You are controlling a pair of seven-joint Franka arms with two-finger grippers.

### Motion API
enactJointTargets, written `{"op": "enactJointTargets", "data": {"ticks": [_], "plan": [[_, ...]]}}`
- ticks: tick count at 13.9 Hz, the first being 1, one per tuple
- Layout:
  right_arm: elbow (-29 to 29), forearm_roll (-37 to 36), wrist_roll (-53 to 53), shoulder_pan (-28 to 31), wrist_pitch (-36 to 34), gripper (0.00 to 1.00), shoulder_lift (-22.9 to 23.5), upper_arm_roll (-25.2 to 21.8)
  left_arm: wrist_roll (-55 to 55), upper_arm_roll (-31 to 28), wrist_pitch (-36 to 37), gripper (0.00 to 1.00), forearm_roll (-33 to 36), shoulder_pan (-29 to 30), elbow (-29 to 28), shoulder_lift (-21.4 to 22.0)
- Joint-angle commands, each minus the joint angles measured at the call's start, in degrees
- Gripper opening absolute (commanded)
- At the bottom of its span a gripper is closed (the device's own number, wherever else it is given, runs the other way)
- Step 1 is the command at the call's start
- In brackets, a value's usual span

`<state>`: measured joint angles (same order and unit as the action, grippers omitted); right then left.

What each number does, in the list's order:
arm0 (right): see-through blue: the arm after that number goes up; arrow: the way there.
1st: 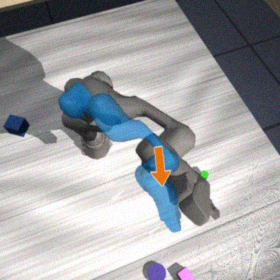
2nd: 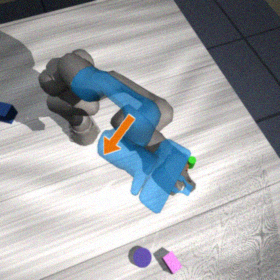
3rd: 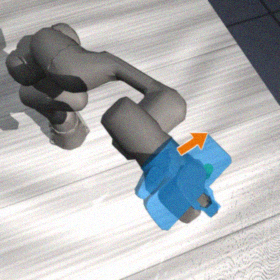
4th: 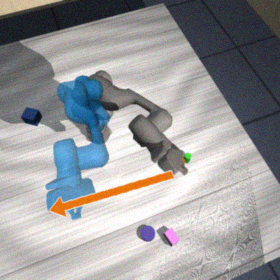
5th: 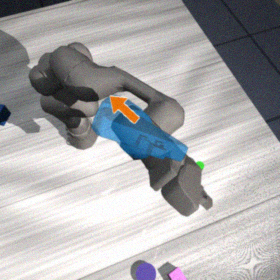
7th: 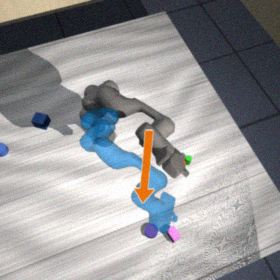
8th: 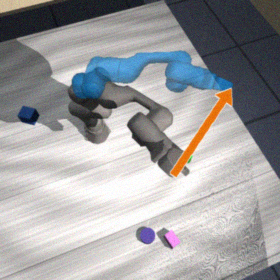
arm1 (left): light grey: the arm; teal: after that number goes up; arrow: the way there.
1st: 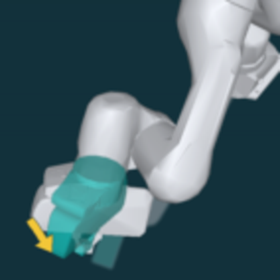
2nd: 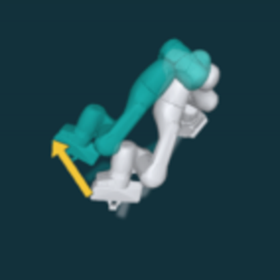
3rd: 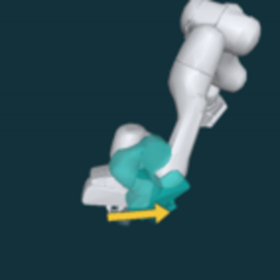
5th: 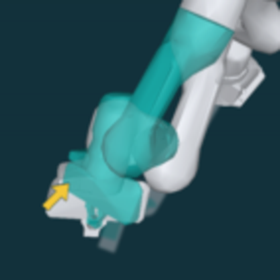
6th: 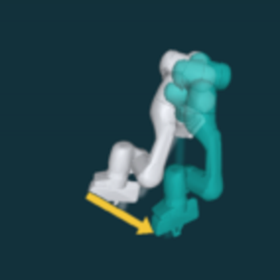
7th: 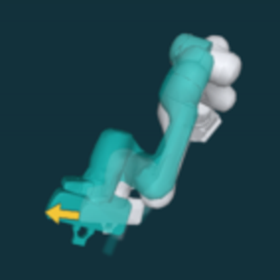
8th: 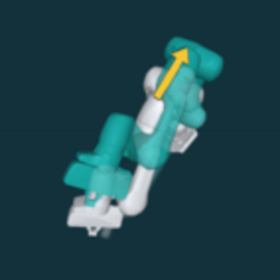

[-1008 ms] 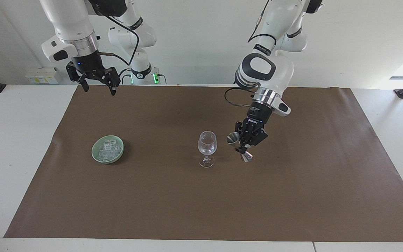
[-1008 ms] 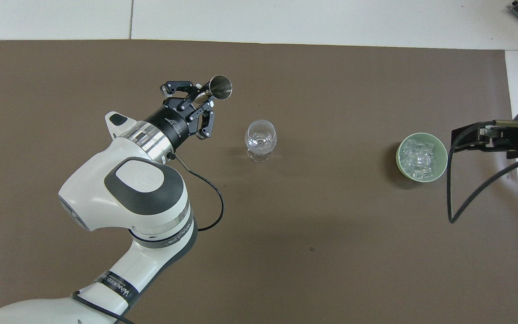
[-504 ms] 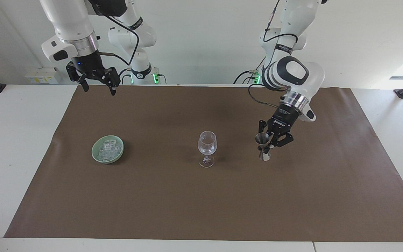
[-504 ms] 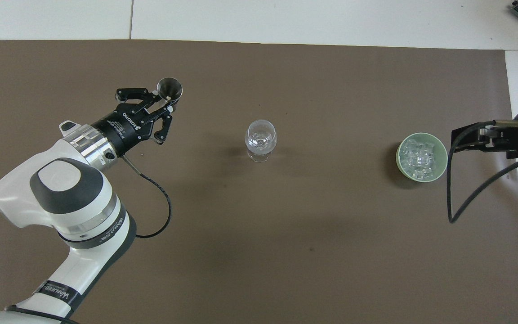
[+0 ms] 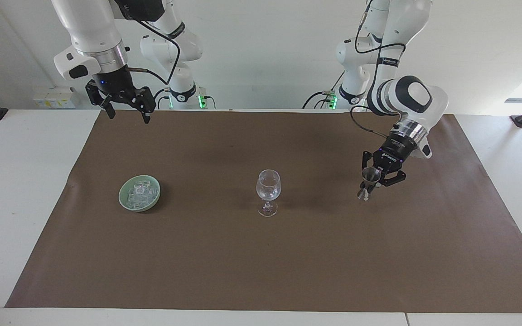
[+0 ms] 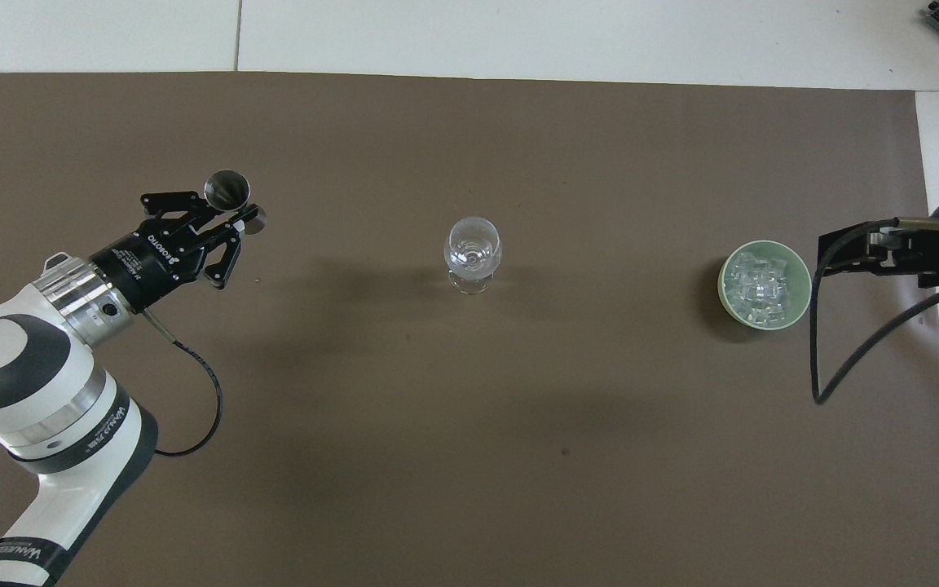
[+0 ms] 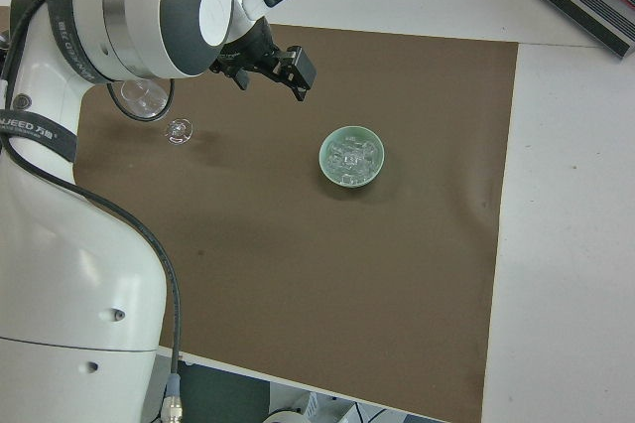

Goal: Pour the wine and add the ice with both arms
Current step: 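Carry the jigger with the left gripper back toward its starting spot, then lower the right gripper onto the green ice cup and grasp it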

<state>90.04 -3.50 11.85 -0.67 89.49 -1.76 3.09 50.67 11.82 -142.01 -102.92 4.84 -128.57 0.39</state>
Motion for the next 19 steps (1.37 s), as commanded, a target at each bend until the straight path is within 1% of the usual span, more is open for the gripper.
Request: {"op": "enactJointTargets", "data": {"ticks": [1, 3, 6, 9, 10, 12, 16, 17, 19], "plan": [[1.3, 0.3, -1.6, 0.4, -0.5, 1.0, -1.3, 0.2, 1.3, 0.3, 6.1, 0.0, -0.4, 5.2, -4.3, 2.5], [1.3, 0.3, -1.6, 0.4, -0.5, 1.0, -1.3, 0.2, 1.3, 0.3, 11.1, 0.0, 0.3, 9.8, -5.9, 1.7], [1.0, 0.3, -1.4, 0.5, -2.4, 1.0, -1.4, 0.1, 1.1, 0.3, 15.6, 0.0, 0.6, 14.9, -7.0, -0.9], [1.4, 0.4, -1.7, 0.9, -1.3, 1.0, -1.4, 0.2, 0.9, 0.3, 17.3, 0.0, 1.0, 17.6, -7.0, -4.2], [2.1, 0.7, -1.7, 0.8, 2.0, 1.0, -1.4, 0.2, 0.8, 0.3, 17.7, 0.0, 1.0, 18.6, -6.9, -5.3], [5.5, 0.7, -1.7, 0.8, 7.6, 1.0, -2.2, 0.2, 0.6, 0.3, 19.7, 0.0, 0.9, 20.4, -6.9, -7.7], [10.0, 0.7, -1.8, 1.0, 16.2, 1.0, -2.2, 0.2, 0.5, 0.3, 19.8, 0.0, 1.2, 21.1, -7.0, -8.8], [10.9, 0.7, -1.8, 1.0, 18.2, 1.0, -2.0, 0.2, 0.4, 0.3, 19.8, 0.0, 2.3, 21.1, -7.0, -9.2], [12.0, 0.7, -3.0, 1.1, 21.7, 1.0, 0.5, 0.1, -0.6, 0.3, 19.6, 0.0, 3.5, 21.2, -7.0, -9.9]]}}
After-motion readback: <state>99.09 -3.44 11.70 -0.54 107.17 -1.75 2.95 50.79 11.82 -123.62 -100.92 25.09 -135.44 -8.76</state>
